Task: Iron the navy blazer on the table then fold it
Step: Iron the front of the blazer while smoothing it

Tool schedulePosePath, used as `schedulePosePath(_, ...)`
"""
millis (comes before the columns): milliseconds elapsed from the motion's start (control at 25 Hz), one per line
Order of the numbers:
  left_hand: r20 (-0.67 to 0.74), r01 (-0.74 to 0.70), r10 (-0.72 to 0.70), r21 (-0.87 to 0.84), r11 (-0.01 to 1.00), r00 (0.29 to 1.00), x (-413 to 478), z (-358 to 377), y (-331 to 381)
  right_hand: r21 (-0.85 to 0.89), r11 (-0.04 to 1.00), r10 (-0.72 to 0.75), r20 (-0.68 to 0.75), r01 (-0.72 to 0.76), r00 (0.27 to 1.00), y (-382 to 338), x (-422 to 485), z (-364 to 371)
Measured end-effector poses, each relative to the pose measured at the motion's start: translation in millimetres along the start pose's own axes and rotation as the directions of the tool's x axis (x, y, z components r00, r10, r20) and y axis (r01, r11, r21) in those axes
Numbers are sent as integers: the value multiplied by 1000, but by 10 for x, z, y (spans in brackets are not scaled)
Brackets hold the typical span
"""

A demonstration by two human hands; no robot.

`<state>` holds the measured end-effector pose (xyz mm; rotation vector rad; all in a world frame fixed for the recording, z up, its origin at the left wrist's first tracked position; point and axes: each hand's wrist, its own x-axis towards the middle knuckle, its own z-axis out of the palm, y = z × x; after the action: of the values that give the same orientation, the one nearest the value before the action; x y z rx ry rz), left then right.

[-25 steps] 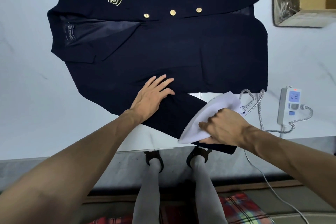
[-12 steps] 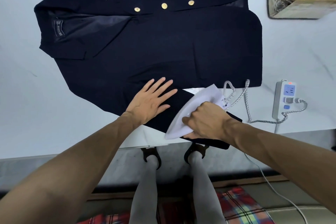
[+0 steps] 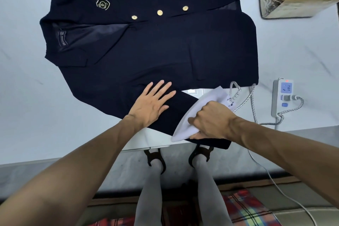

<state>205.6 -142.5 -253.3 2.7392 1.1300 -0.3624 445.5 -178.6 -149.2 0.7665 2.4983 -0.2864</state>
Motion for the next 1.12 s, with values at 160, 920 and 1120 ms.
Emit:
schedulePosePath(160,25,25,-26,19,999,999,-16,-27,85,-2,998,-70,32,70,997,-241,56,55)
schedulePosePath(920,45,95,-84,-350,932,995,42,-393,9,794,73,886,226,-603,405,732,-416,-309)
schedulePosePath(1120,195,-291,300,-73,954,934,135,-448,401,858,-241,886,385,-453,259,428,-613,-271)
